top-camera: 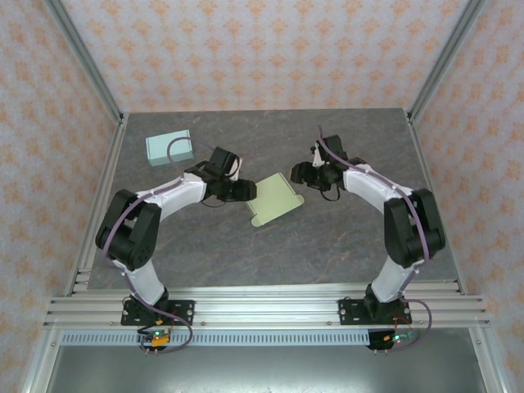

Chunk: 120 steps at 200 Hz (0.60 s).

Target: Fold the paper box

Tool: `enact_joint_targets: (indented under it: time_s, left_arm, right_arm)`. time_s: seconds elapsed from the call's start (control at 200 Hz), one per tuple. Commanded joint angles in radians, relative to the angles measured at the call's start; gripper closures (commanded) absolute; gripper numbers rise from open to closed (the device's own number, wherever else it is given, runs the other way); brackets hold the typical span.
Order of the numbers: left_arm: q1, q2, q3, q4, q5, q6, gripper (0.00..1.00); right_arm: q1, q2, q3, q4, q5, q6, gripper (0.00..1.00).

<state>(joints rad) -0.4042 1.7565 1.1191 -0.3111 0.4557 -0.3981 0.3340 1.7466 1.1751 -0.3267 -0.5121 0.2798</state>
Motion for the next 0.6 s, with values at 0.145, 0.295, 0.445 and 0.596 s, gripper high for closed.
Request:
enact_joint_targets:
  time_s: [0.145,0.295,0.445,0.596]
  left_arm:
    - [0.031,0.050,0.025,-0.038,0.057,-0.023,0.60]
    - [0.050,0.079,0.019,-0.013,0.094,-0.050,0.63]
    - [0.079,0.105,0.014,0.016,0.142,-0.089,0.66]
    - [0.106,0.144,0.008,0.046,0.204,-0.106,0.72]
  right_arm:
    - [-0.003,0.135,0.147,-0.172,-0.150,-0.211,0.43]
    - [0.000,0.174,0.170,-0.194,-0.203,-0.251,0.48]
    - [0.000,0.172,0.146,-0.155,-0.235,-0.219,0.52]
    - [-0.009,0.150,0.117,-0.117,-0.231,-0.189,0.50]
